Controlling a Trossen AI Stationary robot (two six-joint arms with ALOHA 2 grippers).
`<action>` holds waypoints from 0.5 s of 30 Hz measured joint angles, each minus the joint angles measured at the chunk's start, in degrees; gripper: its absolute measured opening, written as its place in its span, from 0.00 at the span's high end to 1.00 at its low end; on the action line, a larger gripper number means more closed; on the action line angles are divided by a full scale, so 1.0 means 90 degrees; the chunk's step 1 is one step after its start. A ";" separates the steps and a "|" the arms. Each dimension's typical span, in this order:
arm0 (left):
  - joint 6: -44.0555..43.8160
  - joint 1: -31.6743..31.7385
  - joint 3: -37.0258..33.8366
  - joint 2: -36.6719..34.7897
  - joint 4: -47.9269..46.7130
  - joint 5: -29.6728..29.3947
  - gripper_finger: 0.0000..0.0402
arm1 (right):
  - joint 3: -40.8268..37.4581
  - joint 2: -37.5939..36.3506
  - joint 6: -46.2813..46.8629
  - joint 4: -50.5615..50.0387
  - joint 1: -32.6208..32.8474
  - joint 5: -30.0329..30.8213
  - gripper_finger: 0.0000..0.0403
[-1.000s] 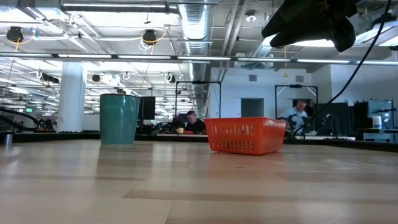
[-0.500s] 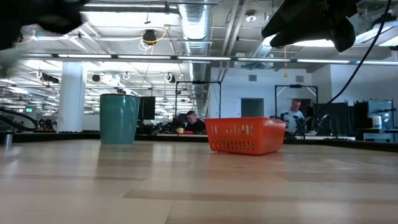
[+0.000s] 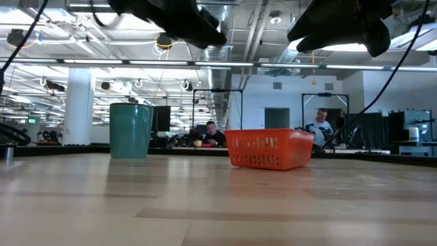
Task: Pick and place Stevia / Truvia into bins
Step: Put the stevia packet into the basket
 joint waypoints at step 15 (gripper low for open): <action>-0.1293 0.1698 -0.0110 0.1986 0.2725 0.2086 1.00 | -0.0002 0.0000 -0.0156 0.0027 -0.0058 -0.0018 0.71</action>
